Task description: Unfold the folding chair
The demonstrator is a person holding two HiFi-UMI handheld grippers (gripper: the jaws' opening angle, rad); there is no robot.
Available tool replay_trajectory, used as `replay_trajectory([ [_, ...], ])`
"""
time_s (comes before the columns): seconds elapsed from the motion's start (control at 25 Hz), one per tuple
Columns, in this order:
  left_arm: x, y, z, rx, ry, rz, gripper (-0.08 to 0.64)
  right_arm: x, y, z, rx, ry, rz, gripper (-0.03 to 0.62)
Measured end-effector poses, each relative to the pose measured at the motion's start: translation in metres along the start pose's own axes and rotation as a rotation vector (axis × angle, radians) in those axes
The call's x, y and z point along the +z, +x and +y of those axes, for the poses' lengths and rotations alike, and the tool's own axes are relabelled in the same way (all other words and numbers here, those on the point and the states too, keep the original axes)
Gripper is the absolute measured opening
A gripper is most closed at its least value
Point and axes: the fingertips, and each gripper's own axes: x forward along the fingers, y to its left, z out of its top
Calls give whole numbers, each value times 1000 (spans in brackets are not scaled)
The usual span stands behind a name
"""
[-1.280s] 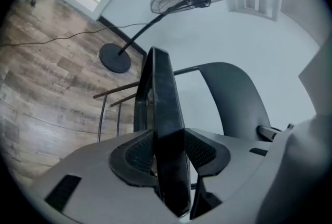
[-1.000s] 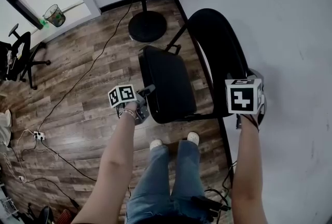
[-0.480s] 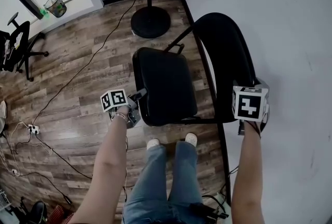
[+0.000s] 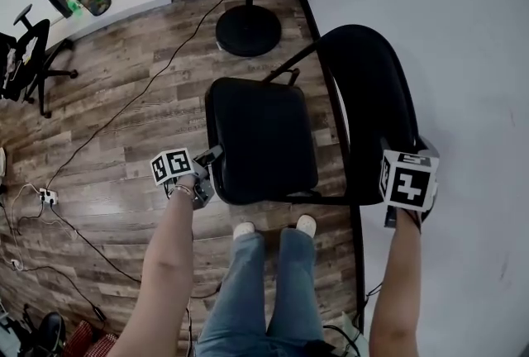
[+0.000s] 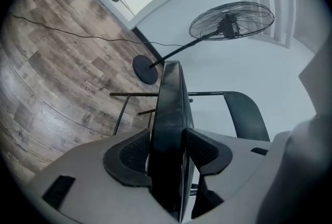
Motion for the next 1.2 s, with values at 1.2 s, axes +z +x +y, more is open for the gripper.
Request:
replay_trajectory([
  [1.2,12,-17,113,541,504,134,-2,-25,24,113,22,-47,-6,299],
])
